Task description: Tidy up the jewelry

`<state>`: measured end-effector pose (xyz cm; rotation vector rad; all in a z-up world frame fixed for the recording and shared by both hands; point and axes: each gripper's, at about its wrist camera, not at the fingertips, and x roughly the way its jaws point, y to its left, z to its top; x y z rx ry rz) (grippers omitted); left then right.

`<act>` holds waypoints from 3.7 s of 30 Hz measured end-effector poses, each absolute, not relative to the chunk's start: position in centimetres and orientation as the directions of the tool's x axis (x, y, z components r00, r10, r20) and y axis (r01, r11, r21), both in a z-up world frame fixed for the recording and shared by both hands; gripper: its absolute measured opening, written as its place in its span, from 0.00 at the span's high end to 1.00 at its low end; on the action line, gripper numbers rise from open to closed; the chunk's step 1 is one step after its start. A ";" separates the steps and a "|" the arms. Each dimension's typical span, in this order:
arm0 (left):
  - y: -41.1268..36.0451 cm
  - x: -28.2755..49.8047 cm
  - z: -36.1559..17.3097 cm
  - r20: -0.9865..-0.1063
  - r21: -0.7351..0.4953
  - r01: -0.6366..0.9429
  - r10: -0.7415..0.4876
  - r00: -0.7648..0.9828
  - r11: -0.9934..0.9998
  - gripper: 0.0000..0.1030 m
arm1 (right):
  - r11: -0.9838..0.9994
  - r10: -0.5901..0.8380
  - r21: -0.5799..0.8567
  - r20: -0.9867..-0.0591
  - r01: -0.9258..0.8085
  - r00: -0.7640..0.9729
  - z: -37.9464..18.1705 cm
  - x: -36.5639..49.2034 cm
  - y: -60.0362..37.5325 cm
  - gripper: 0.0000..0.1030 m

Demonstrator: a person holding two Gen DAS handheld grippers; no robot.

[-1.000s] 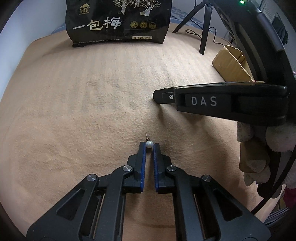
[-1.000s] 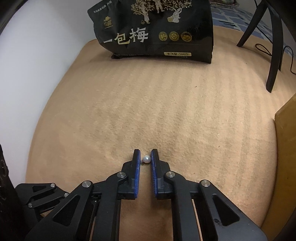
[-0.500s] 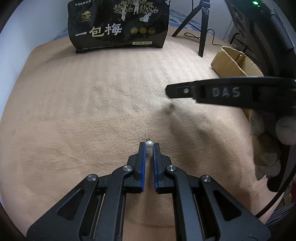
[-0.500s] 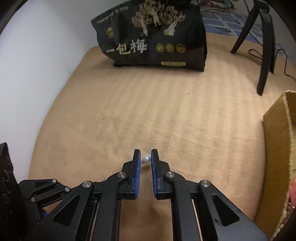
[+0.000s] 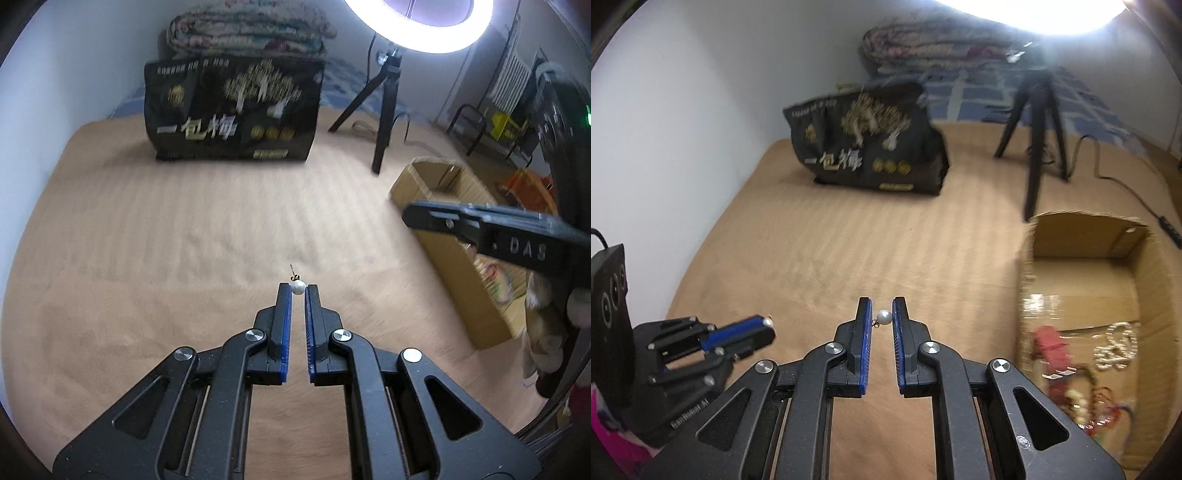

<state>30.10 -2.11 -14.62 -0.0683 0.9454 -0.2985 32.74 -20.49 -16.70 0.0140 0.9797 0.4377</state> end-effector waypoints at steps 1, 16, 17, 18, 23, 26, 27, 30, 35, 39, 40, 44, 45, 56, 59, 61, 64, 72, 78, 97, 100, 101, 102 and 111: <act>-2.4 30.1 -14.1 -0.779 -0.194 0.224 -0.289 0.557 0.955 0.95 | 0.915 0.365 0.210 -0.793 -0.343 0.487 -16.2 32.6 -21.2 0.91; -10.0 32.1 -8.1 -0.662 -0.273 0.312 -0.413 0.625 0.910 0.95 | 0.967 0.250 0.148 -0.732 -0.210 0.634 -11.7 31.4 -30.7 0.91; -10.5 32.3 -8.0 -0.658 -0.279 0.317 -0.421 0.625 0.906 0.95 | 0.970 0.236 0.134 -0.729 -0.205 0.643 -11.5 31.2 -31.2 0.91; -10.9 32.3 -7.9 -0.655 -0.284 0.320 -0.426 0.624 0.904 0.95 | 0.971 0.230 0.127 -0.727 -0.201 0.647 -11.5 31.3 -31.4 0.91; -13.2 33.2 -7.8 -0.644 -0.305 0.332 -0.450 0.619 0.893 0.95 | 0.980 0.193 0.101 -0.717 -0.174 0.669 -11.5 31.4 -33.5 0.91; -14.5 33.6 -8.1 -0.644 -0.304 0.341 -0.455 0.615 0.890 0.95 | 0.983 0.178 0.096 -0.713 -0.156 0.678 -11.5 31.8 -34.7 0.91; -14.8 33.7 -8.2 -0.644 -0.303 0.344 -0.457 0.613 0.889 0.95 | 0.984 0.175 0.098 -0.712 -0.151 0.680 -11.5 31.9 -35.0 0.91; -16.1 34.1 -8.5 -0.646 -0.296 0.355 -0.460 0.609 0.887 0.95 | 0.986 0.167 0.104 -0.711 -0.133 0.683 -11.7 32.5 -36.0 0.91; -17.6 35.0 -9.3 -0.656 -0.309 0.359 -0.470 0.590 0.881 0.95 | 0.987 0.159 0.110 -0.710 -0.115 0.686 -12.0 33.4 -37.1 0.91; -18.6 35.4 -9.8 -0.662 -0.309 0.368 -0.476 0.578 0.877 0.95 | 0.987 0.162 0.118 -0.710 -0.111 0.685 -12.3 33.9 -37.6 0.91; -18.8 35.5 -9.9 -0.663 -0.307 0.371 -0.476 0.577 0.877 0.95 | 0.987 0.160 0.118 -0.710 -0.109 0.685 -12.4 34.1 -37.6 0.91; -19.3 35.9 -10.1 -0.664 -0.315 0.370 -0.482 0.572 0.874 0.95 | 0.986 0.166 0.128 -0.711 -0.106 0.683 -12.6 34.6 -37.9 0.91; -19.4 36.0 -10.1 -0.664 -0.320 0.369 -0.484 0.570 0.873 0.95 | 0.985 0.170 0.133 -0.712 -0.107 0.682 -12.6 34.7 -37.9 0.91; -20.1 36.8 -10.7 -0.686 -0.321 0.340 -0.465 0.559 0.884 0.89 | 0.987 0.157 0.143 -0.722 -0.076 0.674 -13.1 35.2 -38.7 0.76; -20.1 36.7 -10.7 -0.683 -0.320 0.338 -0.463 0.565 0.885 0.77 | 0.985 0.161 0.155 -0.720 -0.070 0.674 -13.2 35.1 -39.0 0.68; -20.0 36.7 -10.6 -0.682 -0.319 0.337 -0.462 0.567 0.886 0.77 | 0.986 0.158 0.154 -0.721 -0.066 0.675 -13.2 35.1 -39.1 0.68; -19.9 36.7 -10.7 -0.685 -0.316 0.331 -0.456 0.568 0.889 0.77 | 0.987 0.154 0.150 -0.721 -0.064 0.676 -13.1 35.0 -39.2 0.68; -19.6 36.1 -10.1 -0.680 -0.305 0.337 -0.451 0.578 0.891 0.77 | 0.988 0.146 0.140 -0.717 -0.065 0.681 -12.7 34.4 -39.1 0.68; -19.2 35.2 -9.4 -0.673 -0.292 0.338 -0.443 0.592 0.895 0.77 | 0.989 0.140 0.131 -0.712 -0.066 0.688 -12.2 33.5 -39.0 0.68; -15.2 28.2 -4.1 -0.601 -0.218 0.343 -0.403 0.691 0.914 0.77 | 0.991 0.132 0.105 -0.645 -0.083 0.752 -7.4 27.4 -37.1 0.68; -14.6 26.5 -3.1 -0.580 -0.195 0.352 -0.397 0.712 0.916 0.77 | 0.991 0.133 0.099 -0.633 -0.091 0.763 -6.7 26.0 -36.6 0.68; -14.4 25.9 -2.8 -0.573 -0.185 0.356 -0.395 0.718 0.916 0.77 | 0.991 0.133 0.096 -0.628 -0.094 0.767 -6.5 25.5 -36.4 0.68; -14.2 25.5 -2.6 -0.568 -0.176 0.356 -0.390 0.724 0.918 0.77 | 0.991 0.132 0.093 -0.624 -0.095 0.770 -6.3 25.0 -36.2 0.68; -11.9 20.5 -0.5 -0.524 -0.128 0.357 -0.369 0.768 0.925 0.77 | 0.990 0.141 0.082 -0.581 -0.115 0.801 -4.5 20.8 -35.0 0.68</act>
